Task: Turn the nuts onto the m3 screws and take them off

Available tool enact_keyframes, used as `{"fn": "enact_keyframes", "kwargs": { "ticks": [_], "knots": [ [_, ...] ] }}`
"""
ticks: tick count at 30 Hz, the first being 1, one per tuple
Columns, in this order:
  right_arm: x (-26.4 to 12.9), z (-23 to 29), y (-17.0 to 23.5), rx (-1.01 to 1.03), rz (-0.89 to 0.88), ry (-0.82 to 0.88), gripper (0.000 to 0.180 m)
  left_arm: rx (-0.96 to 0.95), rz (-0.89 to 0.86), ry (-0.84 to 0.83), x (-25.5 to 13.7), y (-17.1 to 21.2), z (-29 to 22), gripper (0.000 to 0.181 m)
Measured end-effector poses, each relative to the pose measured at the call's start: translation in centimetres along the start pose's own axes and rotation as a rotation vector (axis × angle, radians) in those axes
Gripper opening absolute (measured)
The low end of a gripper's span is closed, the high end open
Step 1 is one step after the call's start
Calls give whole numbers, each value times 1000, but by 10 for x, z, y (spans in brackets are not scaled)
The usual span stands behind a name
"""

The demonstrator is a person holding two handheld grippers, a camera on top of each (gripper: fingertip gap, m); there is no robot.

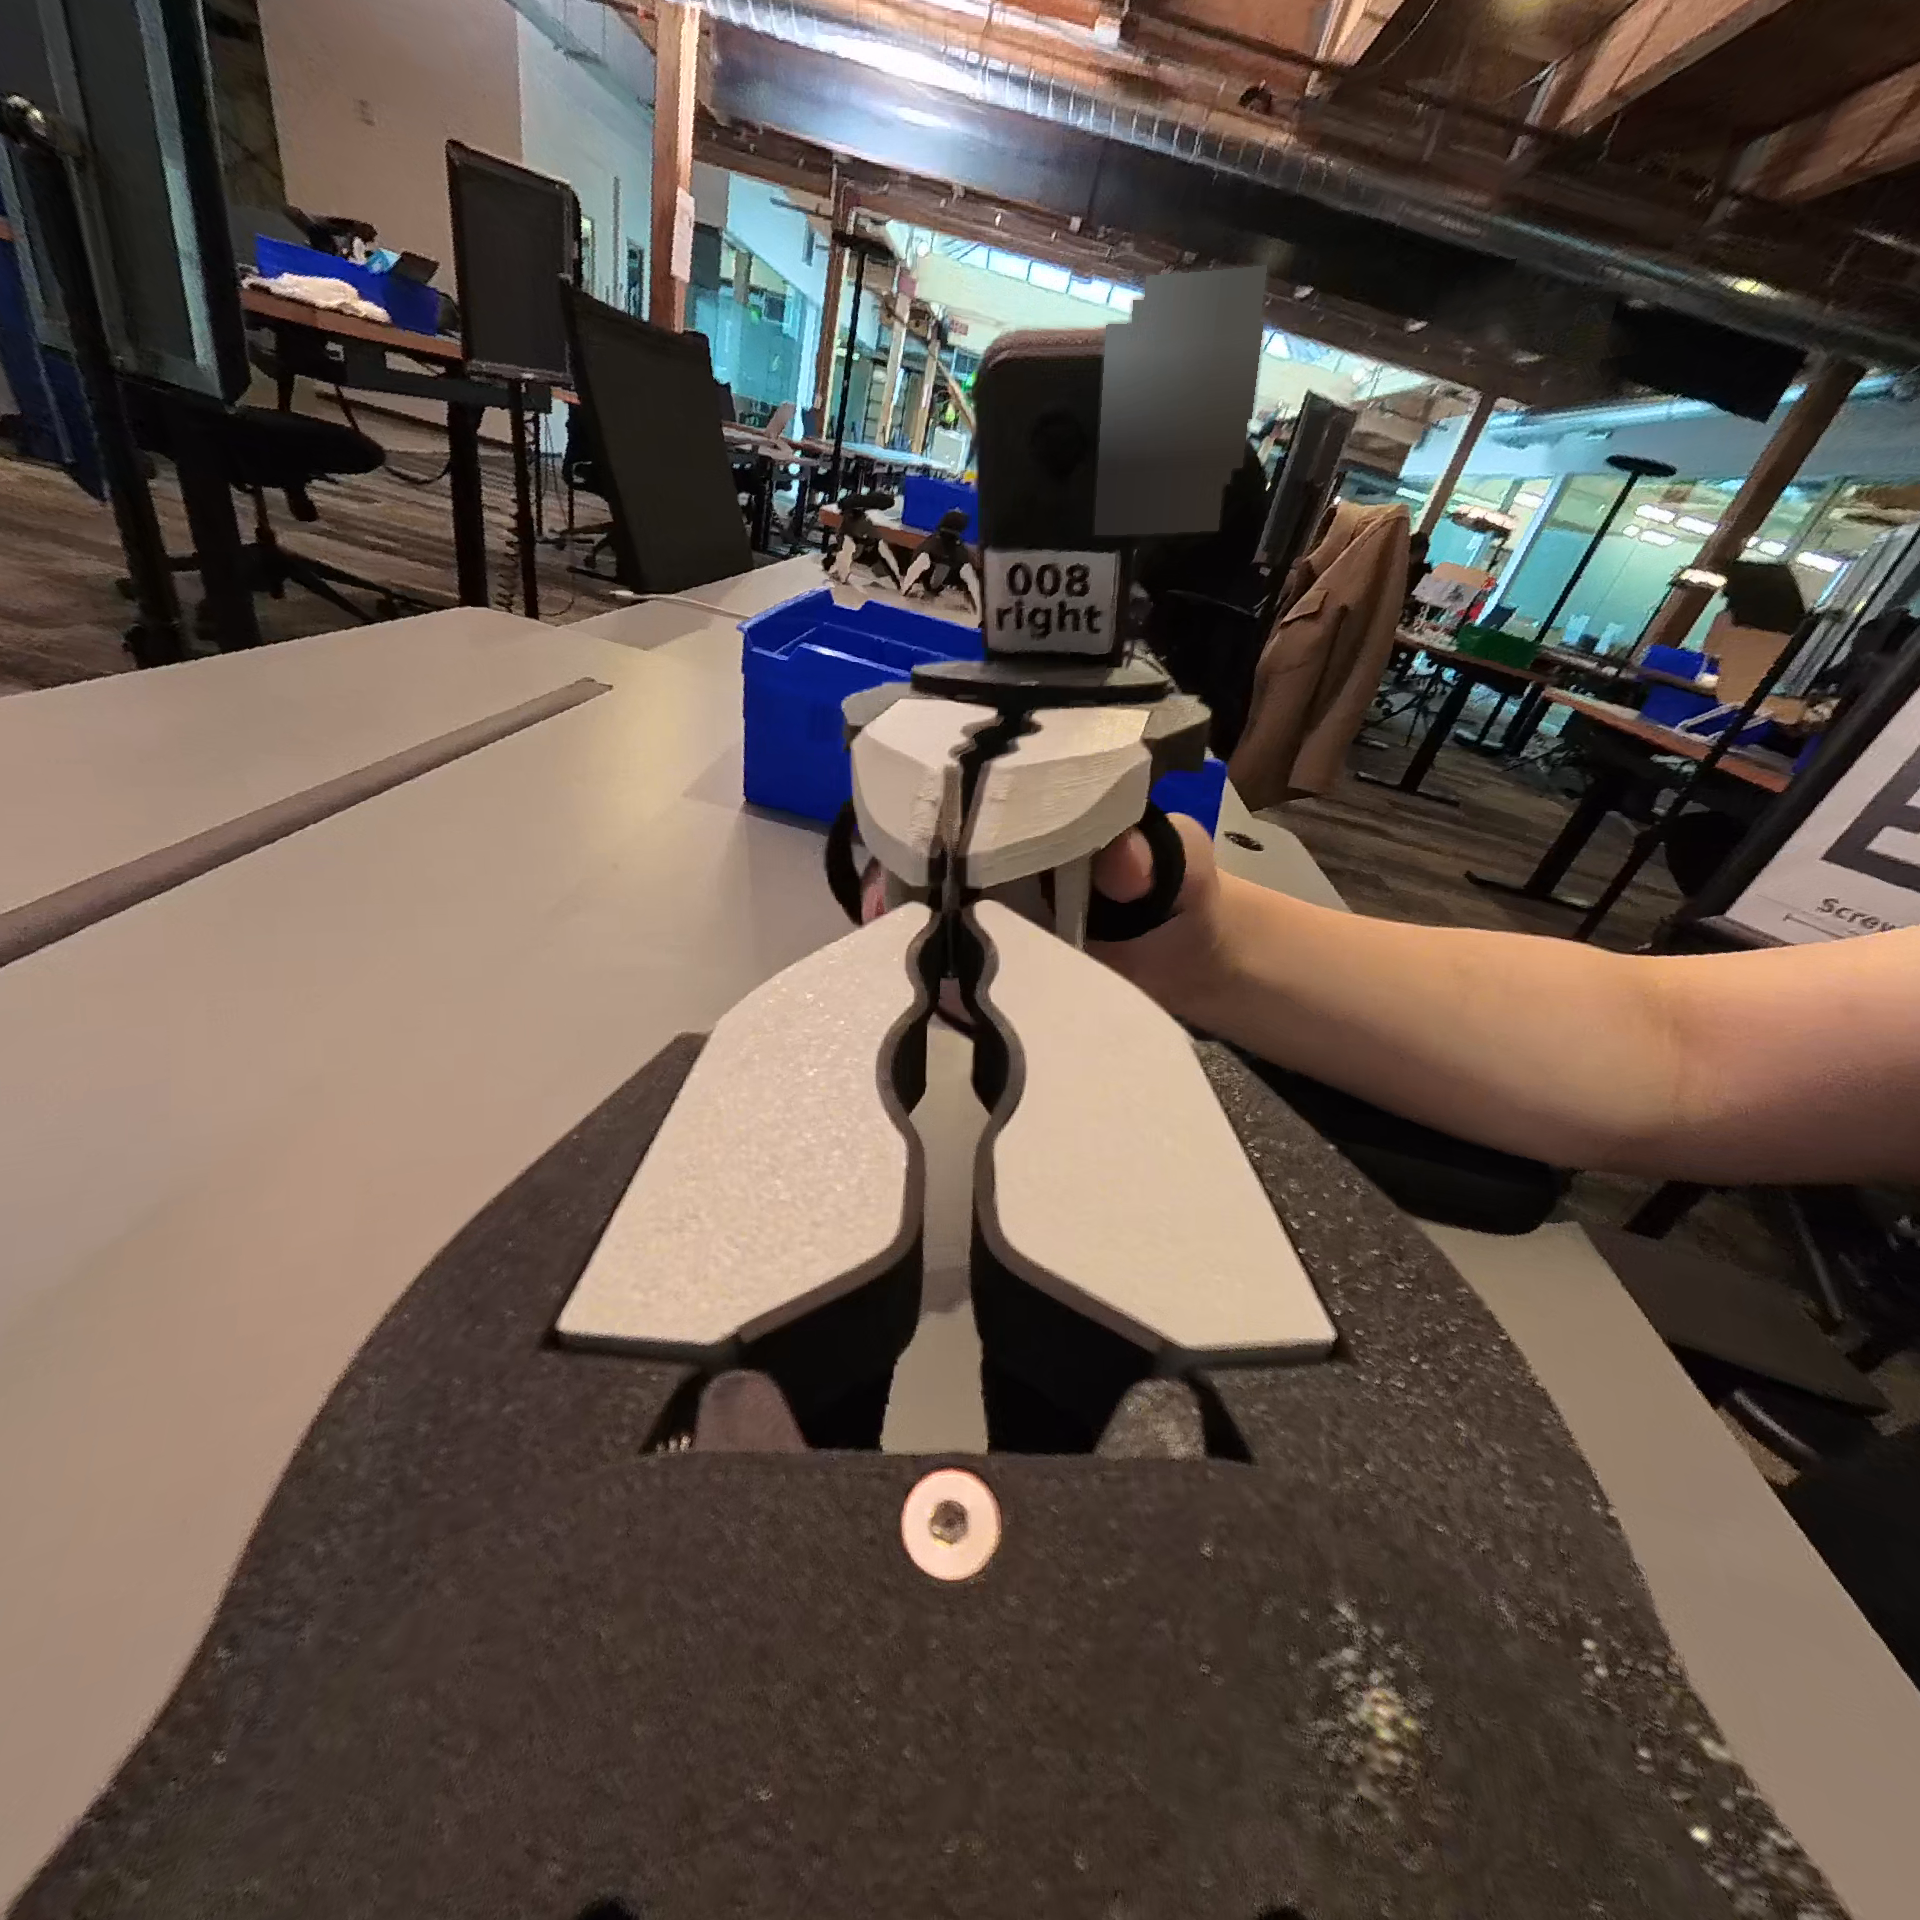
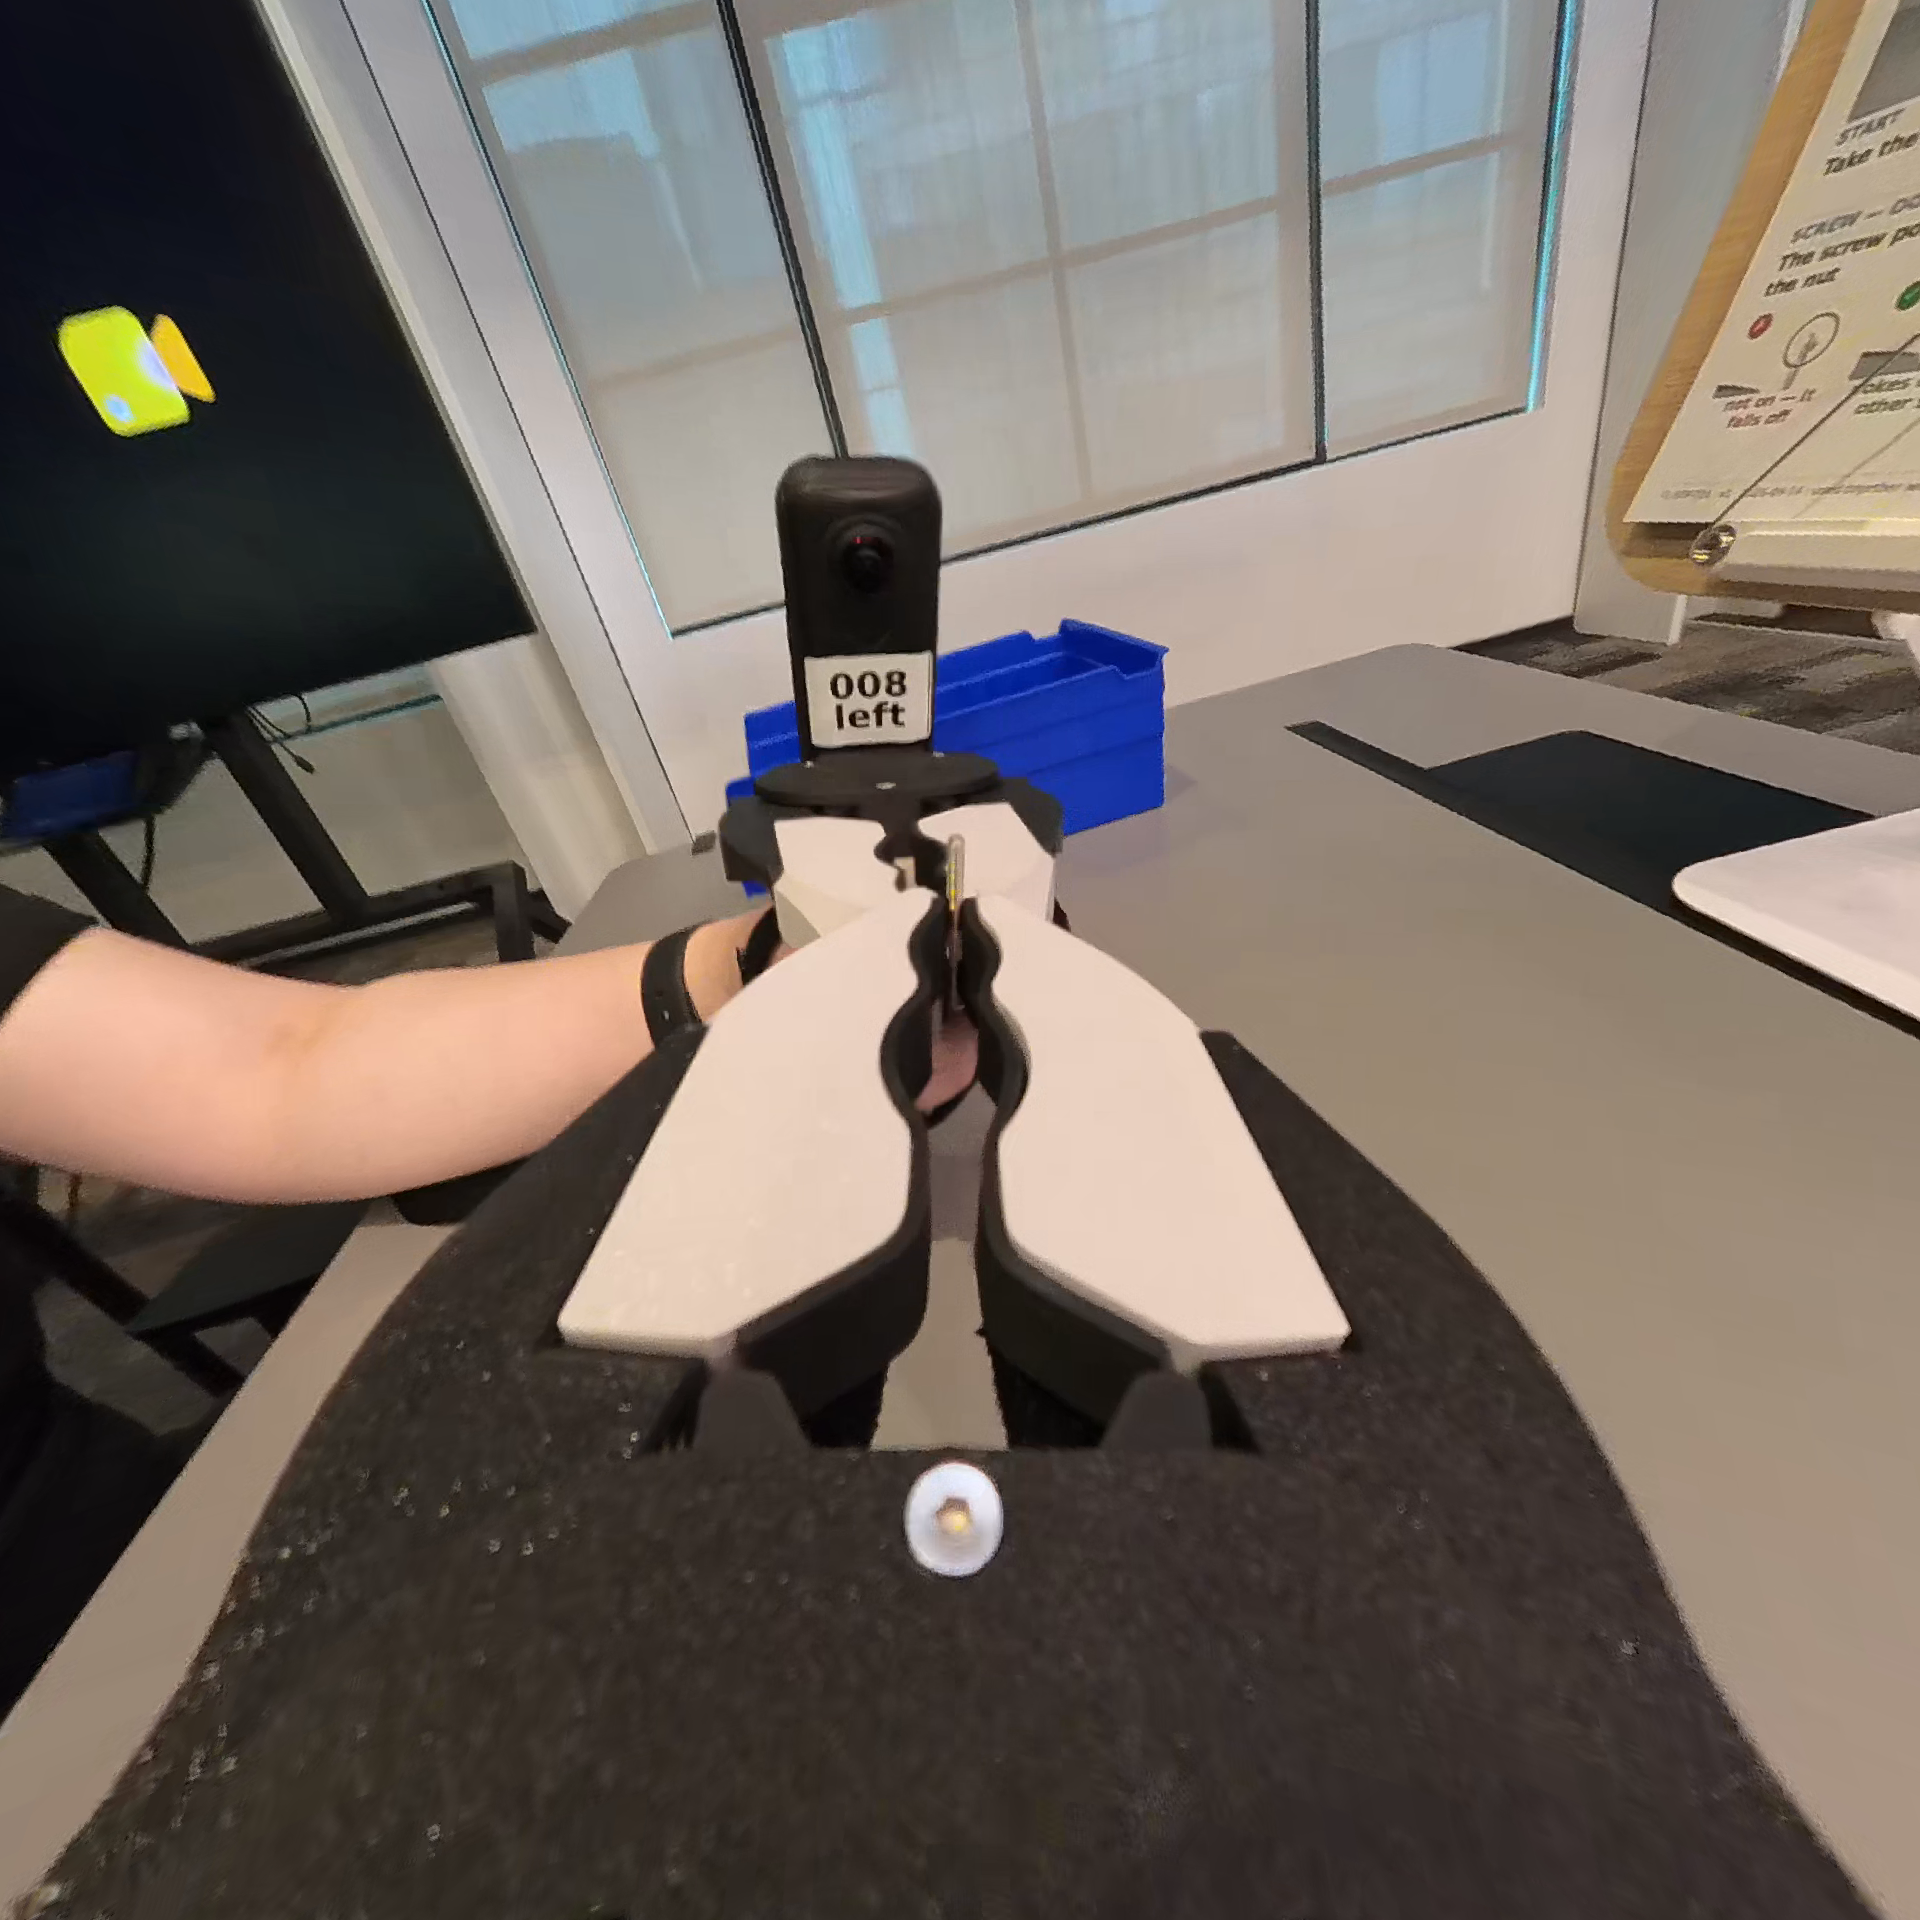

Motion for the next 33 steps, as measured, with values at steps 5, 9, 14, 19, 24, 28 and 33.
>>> {"fn": "enact_keyframes", "kwargs": {
  "ticks": [5, 9, 14, 19, 24, 28, 33],
  "knots": [
    [-18, 1, -25, 56, -133, -6, 2, -23, -70, -18, -7, -12, 3, 28],
    [-47, 11, -61, -50, -49, 123, 2, -47, -74, -28, -11, -12, 7, 23],
    [-156, -5, -126, -373, 568, 572, 2, -70, -12, -43, -7, -1, 14, 18],
    [-326, -47, -85, 23, 1172, 827, 2, -49, 38, -40, 3, 8, 13, 17],
    [-416, -70, -15, 226, 1337, 927, 2, -22, 63, -42, 5, 13, 11, 15],
    [-442, -80, 38, 393, 1395, 885, 3, -20, 59, -60, 1, 12, 14, 13],
    [-454, -94, 63, 442, 1442, 853, 3, -18, 62, -86, -3, 12, 21, 12]
  ]
}}
Point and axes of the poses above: each gripper's, where its closed fingertips meet, x out along the fingers, y out of its underside, z = x × y across the jaws, the point moved 1 cm from there along -x, back along the fingers, and after that the axes turned 7 degrees about -y, right-handed, at the moved point
